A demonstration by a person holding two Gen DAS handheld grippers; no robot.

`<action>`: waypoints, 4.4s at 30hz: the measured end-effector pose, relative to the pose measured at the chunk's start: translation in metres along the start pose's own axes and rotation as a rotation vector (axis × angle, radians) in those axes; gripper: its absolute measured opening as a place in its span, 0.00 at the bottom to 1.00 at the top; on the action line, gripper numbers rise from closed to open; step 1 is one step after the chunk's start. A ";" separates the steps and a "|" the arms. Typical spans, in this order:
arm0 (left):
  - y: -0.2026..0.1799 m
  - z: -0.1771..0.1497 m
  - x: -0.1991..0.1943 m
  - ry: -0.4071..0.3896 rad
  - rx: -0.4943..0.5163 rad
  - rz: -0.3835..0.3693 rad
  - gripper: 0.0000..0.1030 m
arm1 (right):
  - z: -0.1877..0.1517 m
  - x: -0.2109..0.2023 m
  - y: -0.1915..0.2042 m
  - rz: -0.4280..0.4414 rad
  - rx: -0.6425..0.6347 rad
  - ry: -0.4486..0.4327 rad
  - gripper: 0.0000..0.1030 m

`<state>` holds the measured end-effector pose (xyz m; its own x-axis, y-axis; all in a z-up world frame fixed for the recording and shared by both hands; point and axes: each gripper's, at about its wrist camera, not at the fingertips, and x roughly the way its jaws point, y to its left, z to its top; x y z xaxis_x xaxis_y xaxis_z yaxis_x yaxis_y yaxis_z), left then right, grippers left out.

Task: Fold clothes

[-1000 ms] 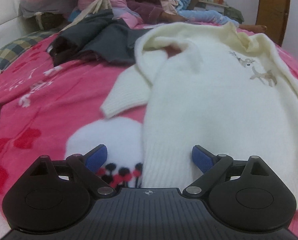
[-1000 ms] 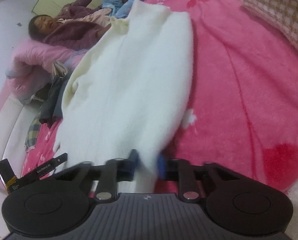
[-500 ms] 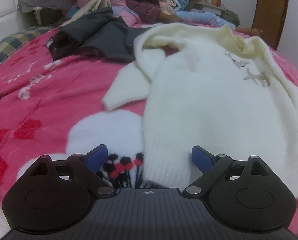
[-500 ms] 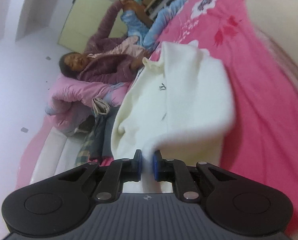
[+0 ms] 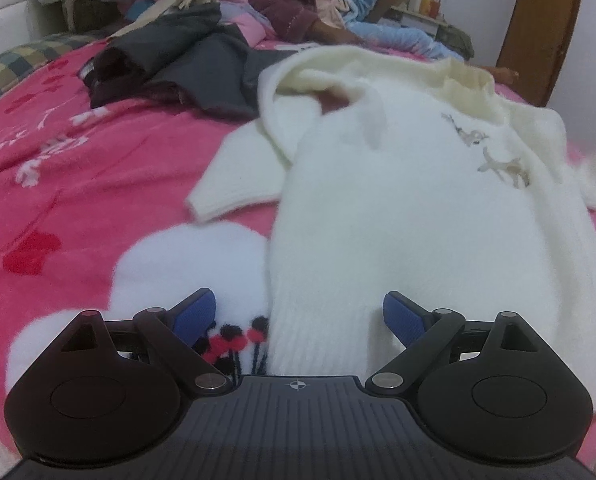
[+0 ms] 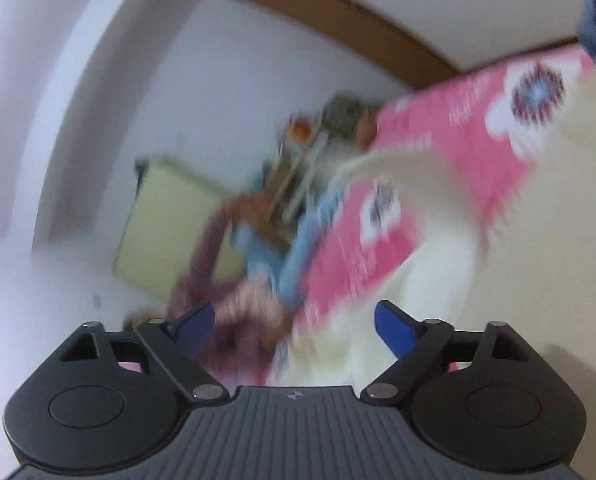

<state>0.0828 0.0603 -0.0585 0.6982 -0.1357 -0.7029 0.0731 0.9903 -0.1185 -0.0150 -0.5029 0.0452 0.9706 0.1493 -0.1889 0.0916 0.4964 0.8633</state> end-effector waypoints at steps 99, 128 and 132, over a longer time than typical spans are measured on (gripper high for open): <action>0.034 0.013 -0.037 -0.059 -0.265 -0.221 0.07 | -0.157 -0.044 -0.052 -0.385 -0.260 0.269 0.37; 0.043 -0.046 -0.021 0.124 -0.354 -0.292 0.24 | -0.189 -0.029 -0.103 -0.134 0.034 0.442 0.53; 0.031 -0.036 -0.017 0.136 -0.369 -0.211 0.13 | -0.190 -0.024 -0.104 -0.092 0.071 0.399 0.32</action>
<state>0.0476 0.0924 -0.0749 0.5931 -0.3613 -0.7195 -0.0724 0.8661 -0.4946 -0.0902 -0.3958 -0.1293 0.7963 0.4337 -0.4217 0.2028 0.4654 0.8616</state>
